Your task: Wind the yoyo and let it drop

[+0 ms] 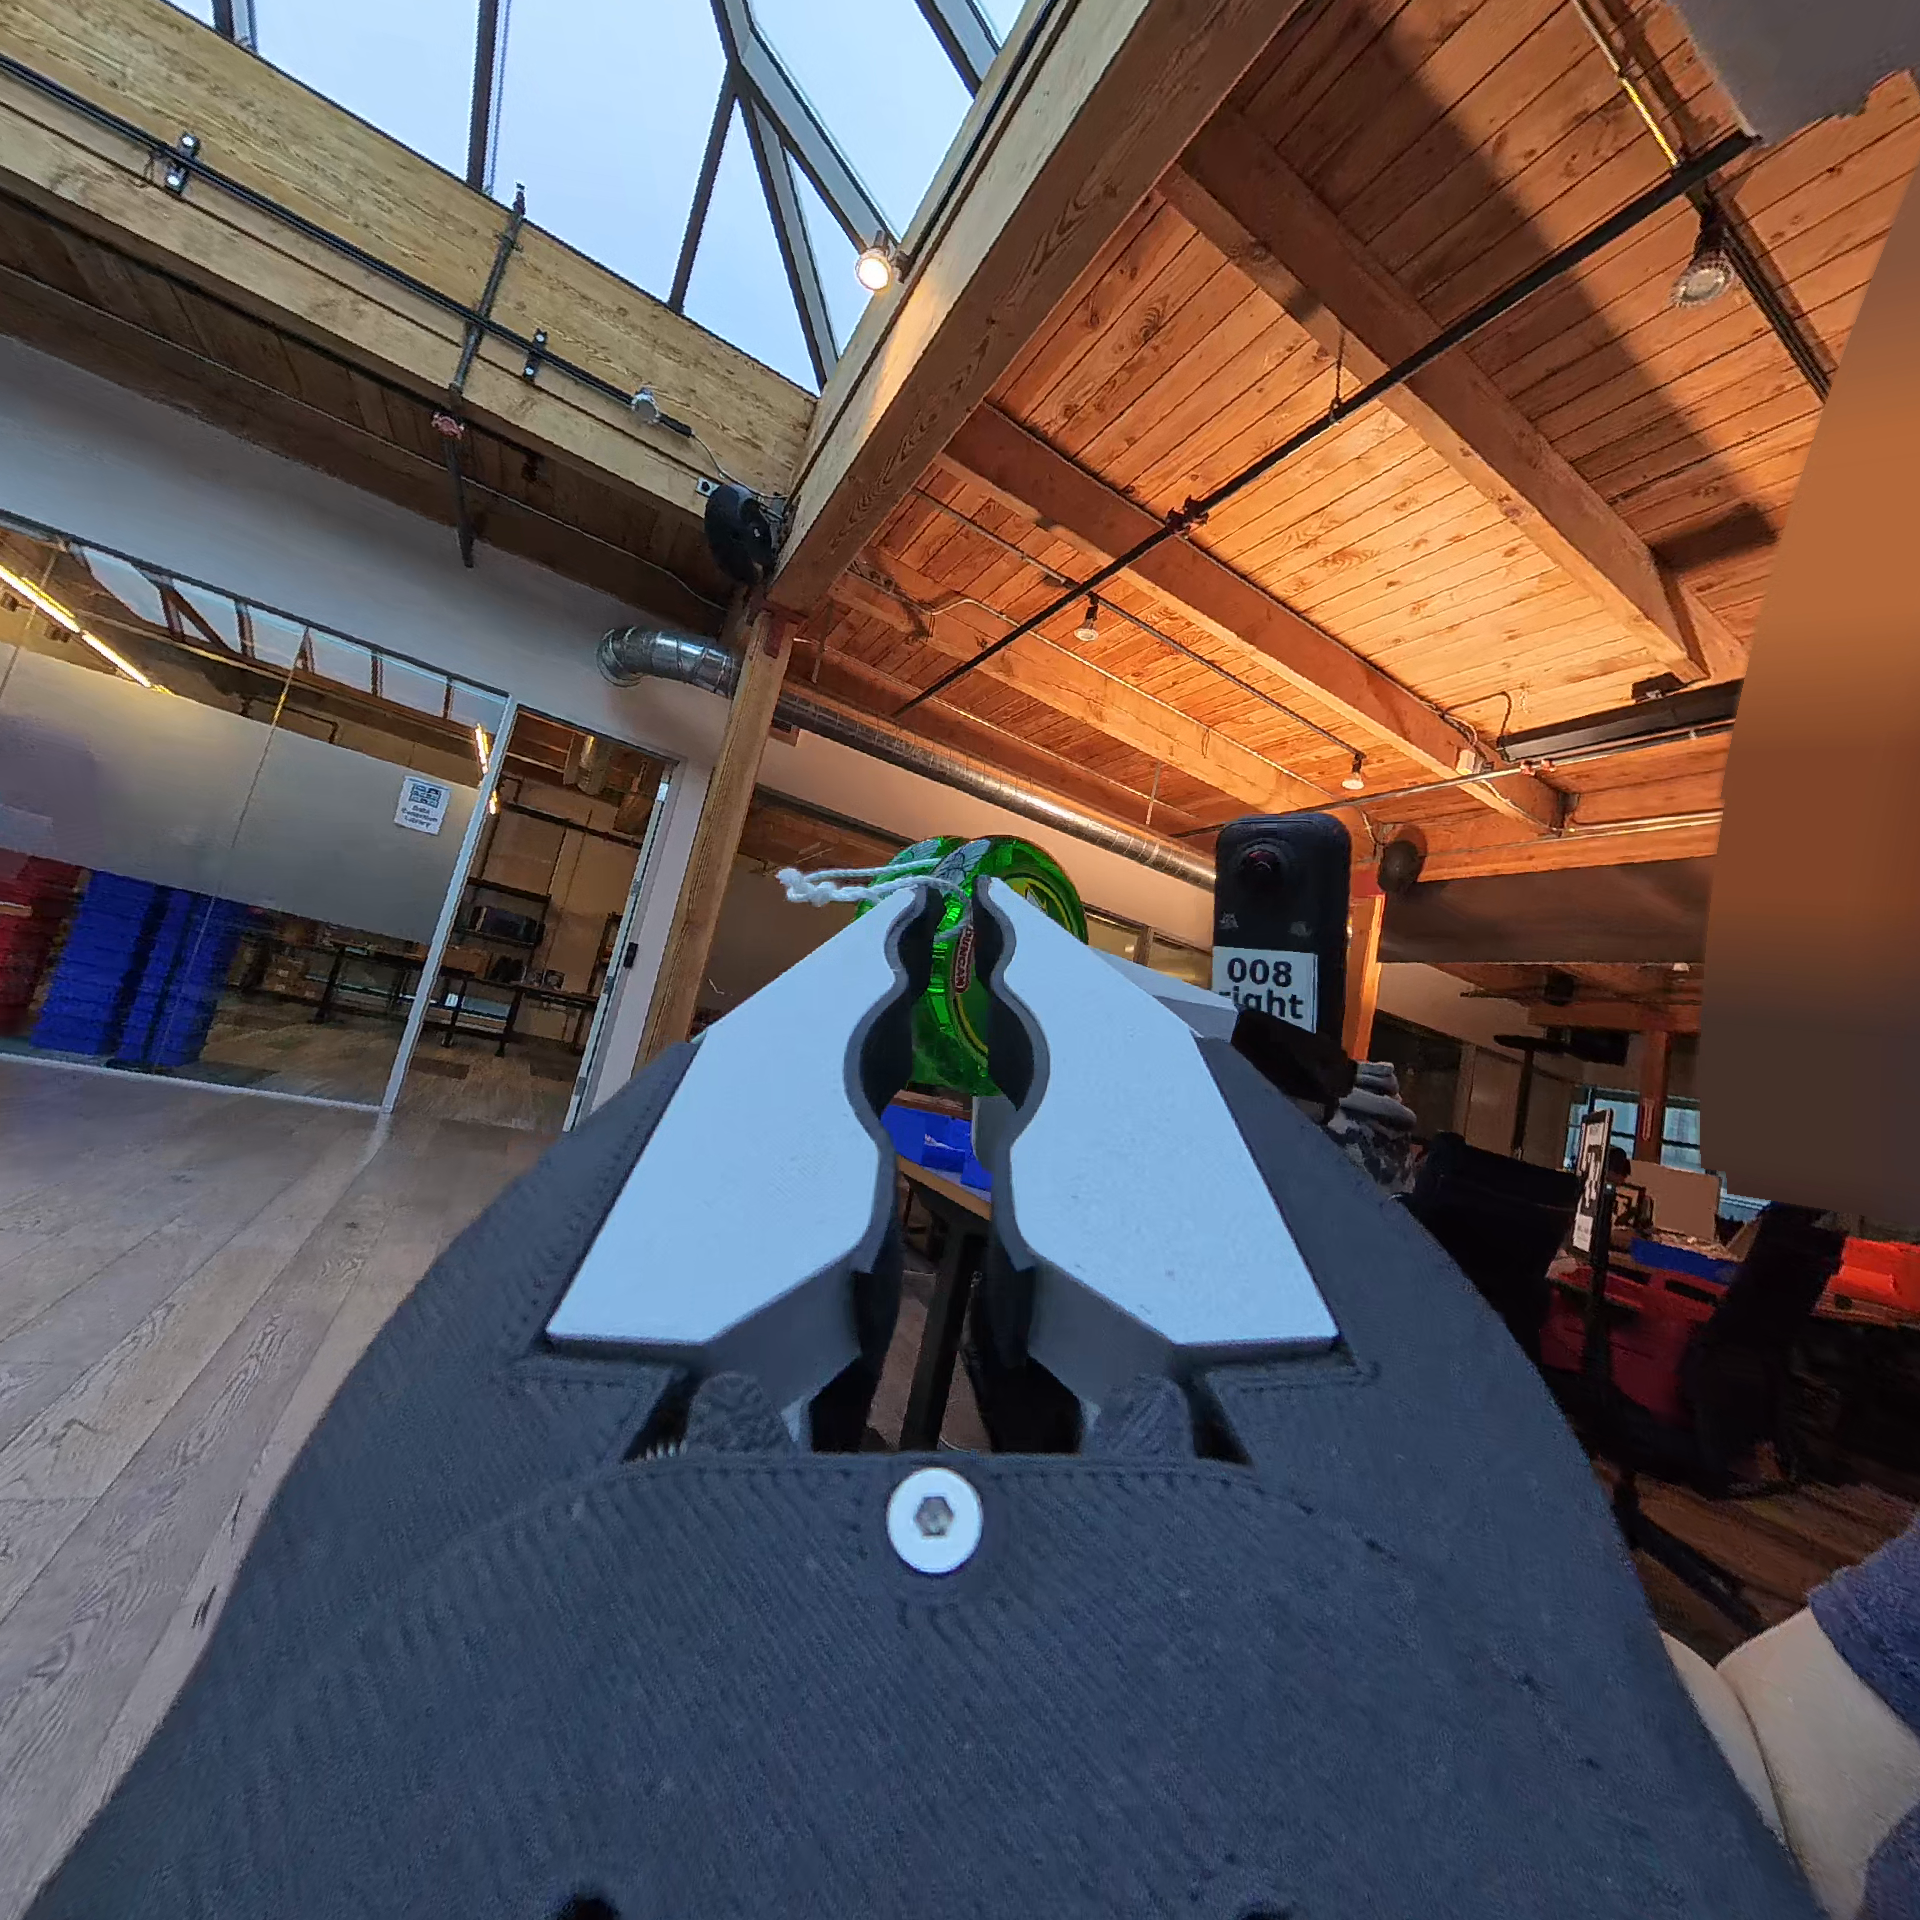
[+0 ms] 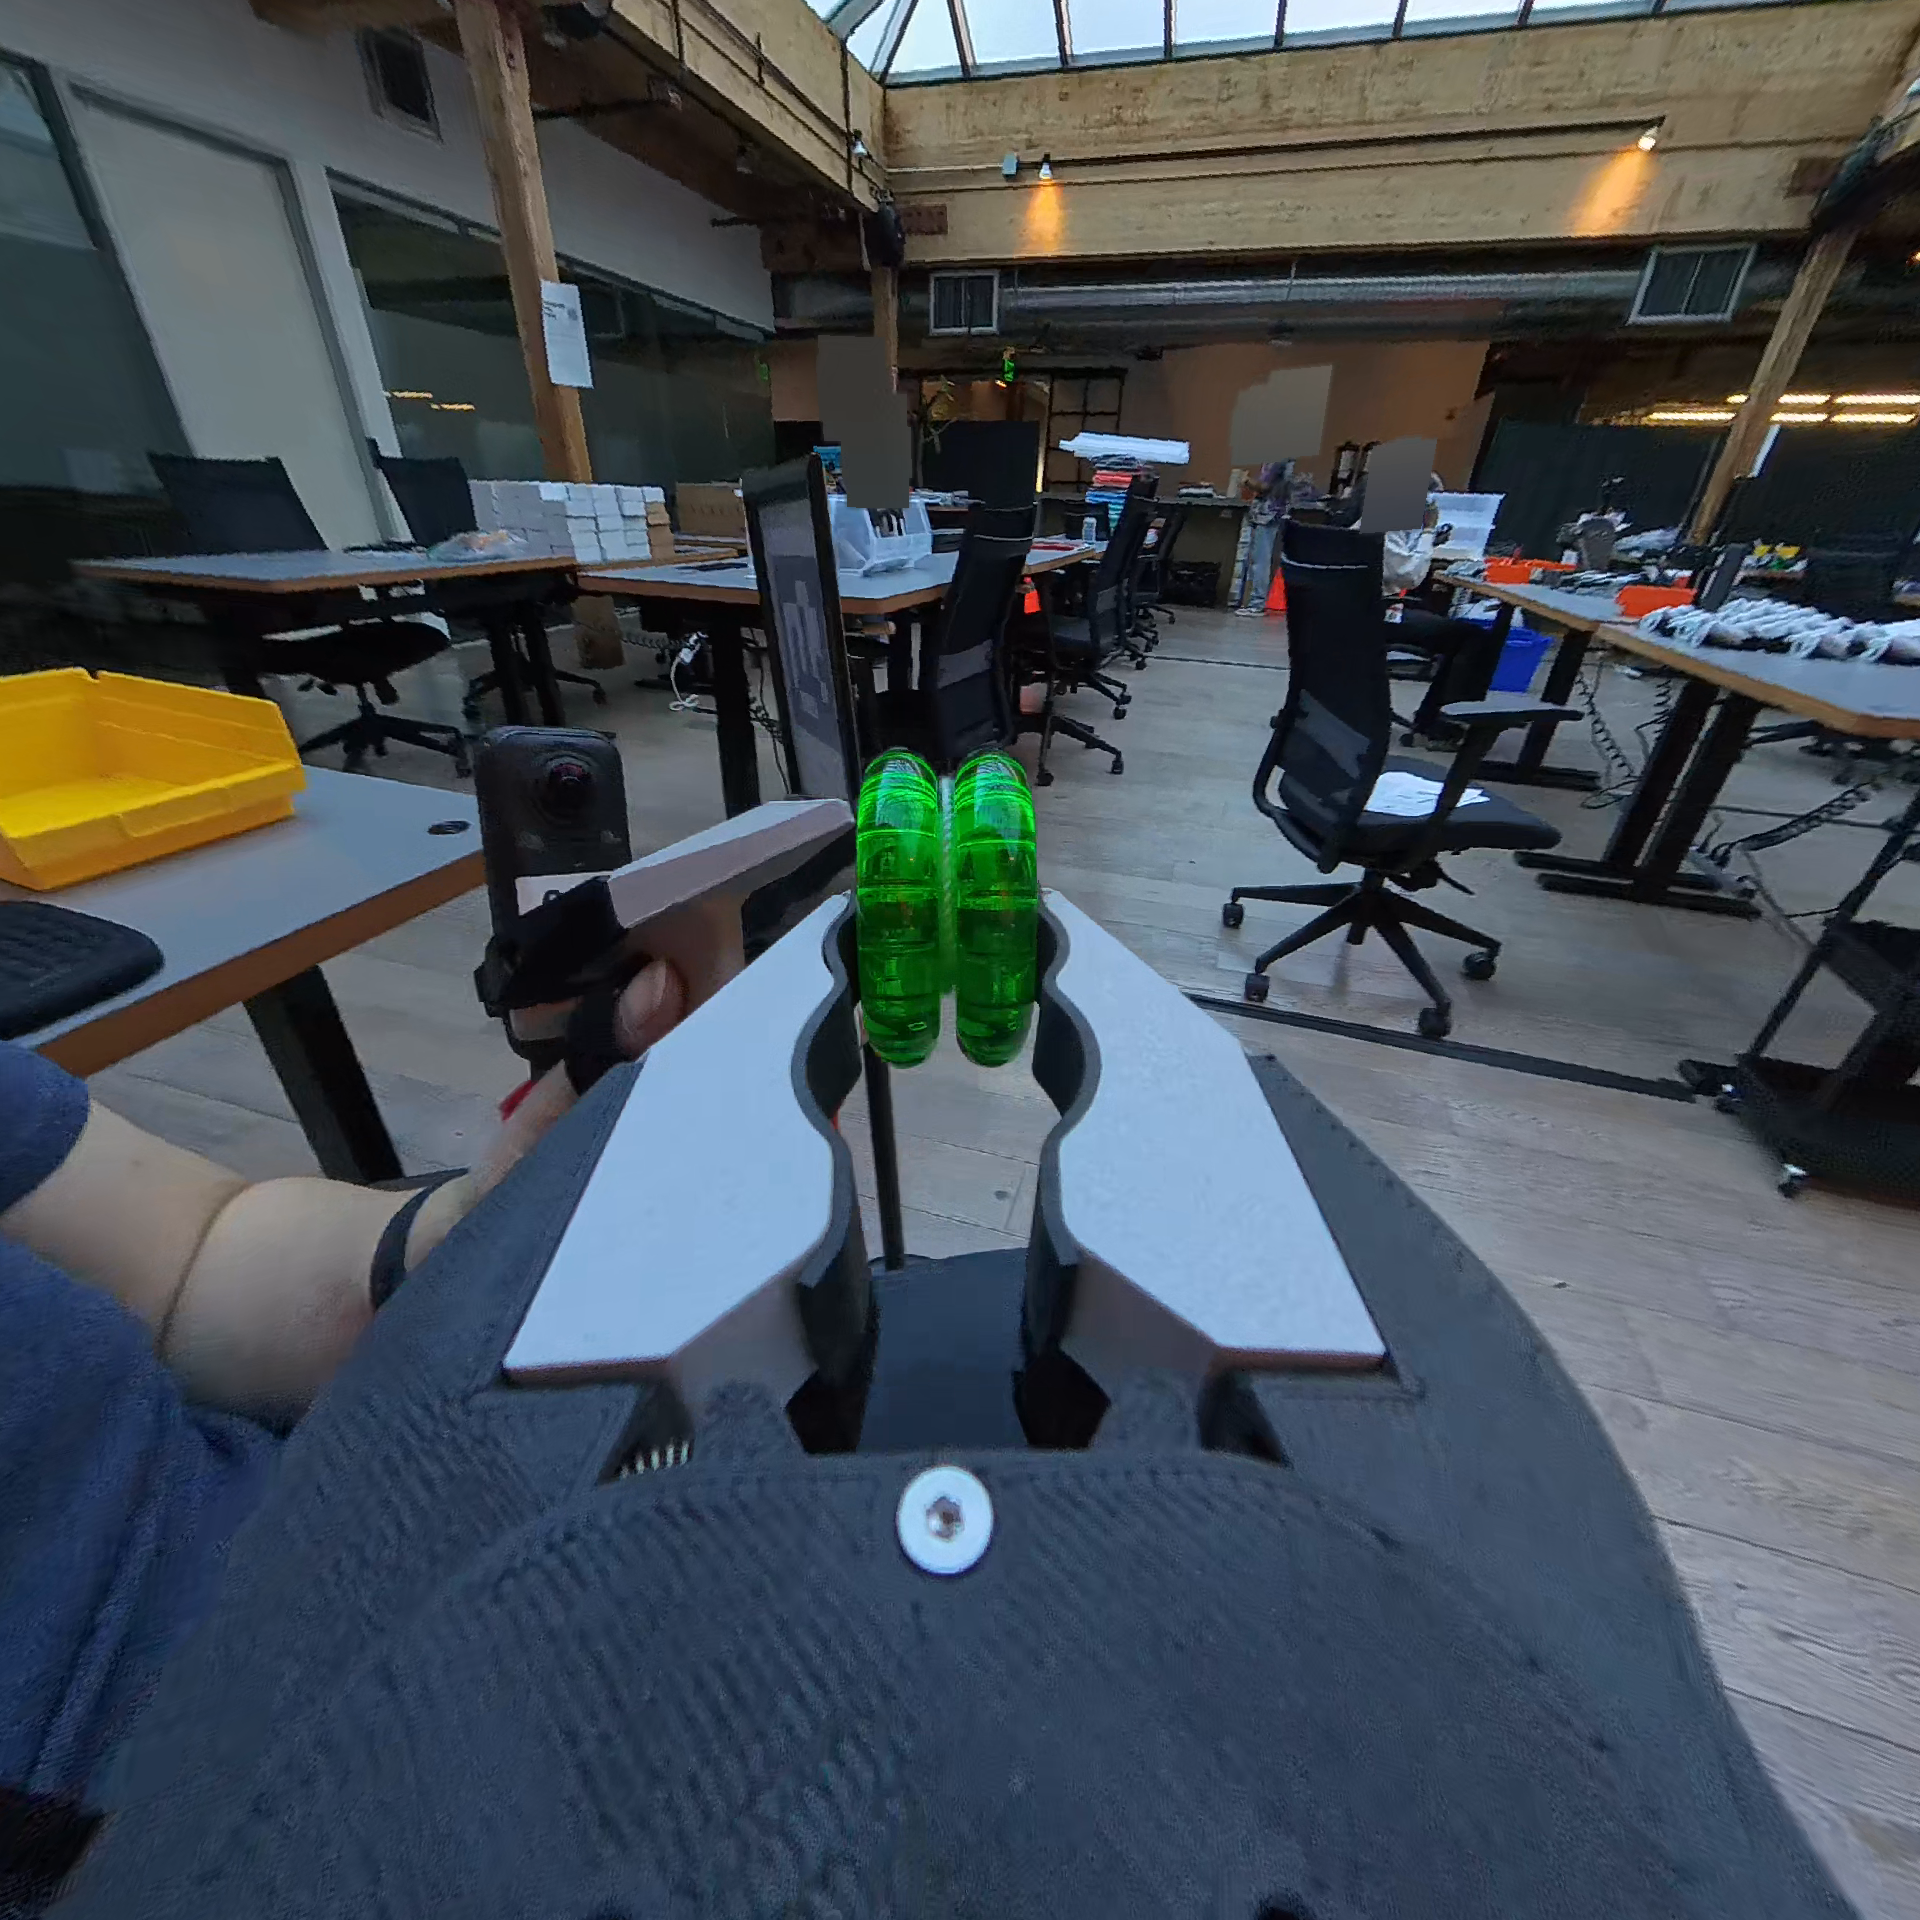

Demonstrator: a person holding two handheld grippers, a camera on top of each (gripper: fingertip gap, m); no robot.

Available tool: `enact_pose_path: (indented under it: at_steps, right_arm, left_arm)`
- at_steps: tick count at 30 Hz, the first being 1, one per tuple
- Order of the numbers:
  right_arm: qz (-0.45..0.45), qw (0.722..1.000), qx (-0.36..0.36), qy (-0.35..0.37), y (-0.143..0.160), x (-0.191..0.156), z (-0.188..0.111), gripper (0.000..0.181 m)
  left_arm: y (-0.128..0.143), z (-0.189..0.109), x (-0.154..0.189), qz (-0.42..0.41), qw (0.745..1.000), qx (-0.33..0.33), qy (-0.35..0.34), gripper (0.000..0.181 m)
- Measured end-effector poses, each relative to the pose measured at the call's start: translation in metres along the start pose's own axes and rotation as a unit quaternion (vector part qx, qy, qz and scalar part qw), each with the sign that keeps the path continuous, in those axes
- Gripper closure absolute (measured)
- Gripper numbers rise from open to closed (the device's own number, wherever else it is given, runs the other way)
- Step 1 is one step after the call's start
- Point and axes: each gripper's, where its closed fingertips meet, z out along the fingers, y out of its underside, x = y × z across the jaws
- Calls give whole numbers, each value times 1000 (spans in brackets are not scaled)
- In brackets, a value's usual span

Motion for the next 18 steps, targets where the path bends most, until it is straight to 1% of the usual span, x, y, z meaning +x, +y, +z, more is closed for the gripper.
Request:
enact_pose_path:
  at_steps: [5,12,18]
  right_arm:
    - [-49,998,-4,29,-1,0,-1,155]
    - [-76,996,3,40,-1,-2,0,155]
    - [-84,996,-1,21,3,-8,3,155]
  left_arm:
    - [1,0,-2,-2,1000,2,-10,174]
    - [-2,0,-5,-14,1000,13,-17,174]
    - [-7,0,2,-30,999,28,4,174]
